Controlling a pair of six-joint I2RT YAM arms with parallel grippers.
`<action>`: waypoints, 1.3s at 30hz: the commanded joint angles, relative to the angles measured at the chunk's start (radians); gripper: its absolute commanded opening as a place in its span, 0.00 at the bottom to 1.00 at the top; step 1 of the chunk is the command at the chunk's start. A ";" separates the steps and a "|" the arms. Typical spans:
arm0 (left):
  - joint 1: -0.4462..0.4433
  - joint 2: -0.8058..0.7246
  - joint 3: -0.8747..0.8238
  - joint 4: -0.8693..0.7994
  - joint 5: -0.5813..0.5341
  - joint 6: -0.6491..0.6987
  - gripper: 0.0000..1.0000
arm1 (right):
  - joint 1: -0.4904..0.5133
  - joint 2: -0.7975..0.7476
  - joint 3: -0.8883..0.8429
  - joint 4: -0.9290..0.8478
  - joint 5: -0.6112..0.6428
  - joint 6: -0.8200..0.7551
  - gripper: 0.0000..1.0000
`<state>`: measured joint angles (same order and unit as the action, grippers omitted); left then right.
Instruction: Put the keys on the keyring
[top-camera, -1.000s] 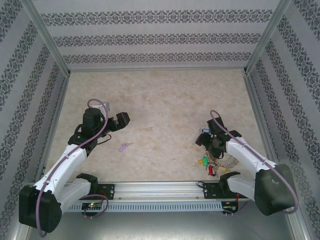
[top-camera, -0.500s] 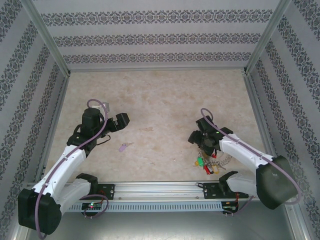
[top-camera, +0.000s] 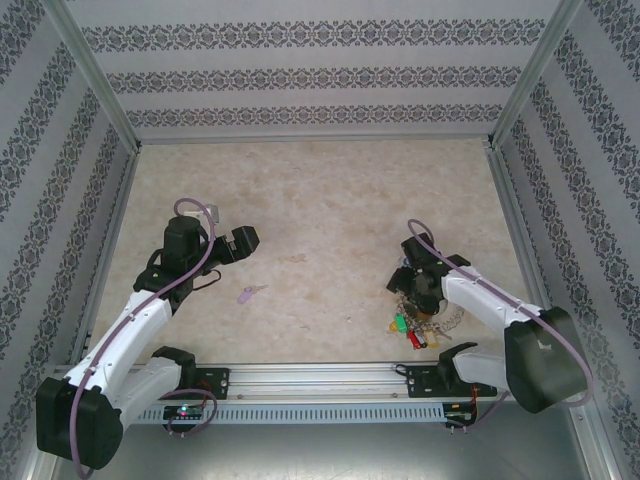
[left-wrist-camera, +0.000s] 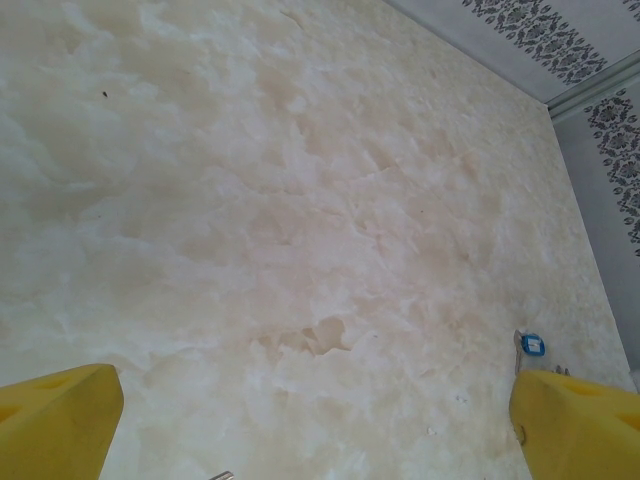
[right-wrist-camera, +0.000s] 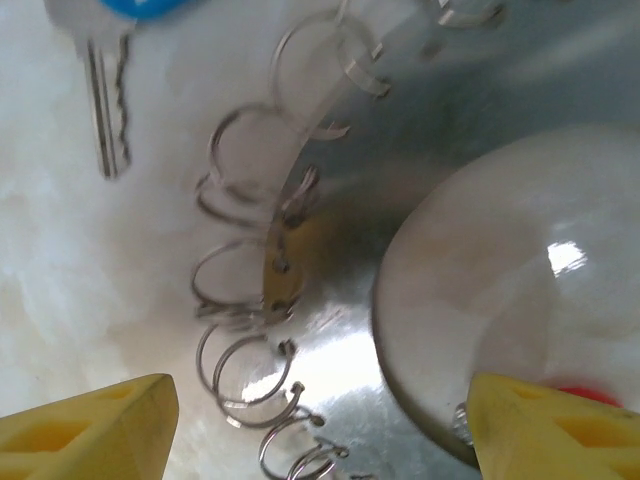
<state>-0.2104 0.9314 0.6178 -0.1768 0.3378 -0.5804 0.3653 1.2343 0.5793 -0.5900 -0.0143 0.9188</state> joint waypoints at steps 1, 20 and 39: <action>-0.013 -0.003 0.030 -0.030 0.016 0.012 1.00 | 0.072 0.010 0.000 0.011 -0.006 0.052 0.76; -0.015 0.009 0.033 -0.047 0.036 0.010 1.00 | 0.417 0.256 0.116 0.485 -0.208 0.367 0.71; -0.370 0.450 0.207 0.023 0.098 -0.067 0.77 | -0.015 -0.170 -0.053 0.041 -0.168 -0.148 0.63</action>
<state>-0.4911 1.2934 0.7540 -0.1776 0.4503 -0.6170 0.3908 1.0573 0.5240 -0.4454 -0.1291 0.9482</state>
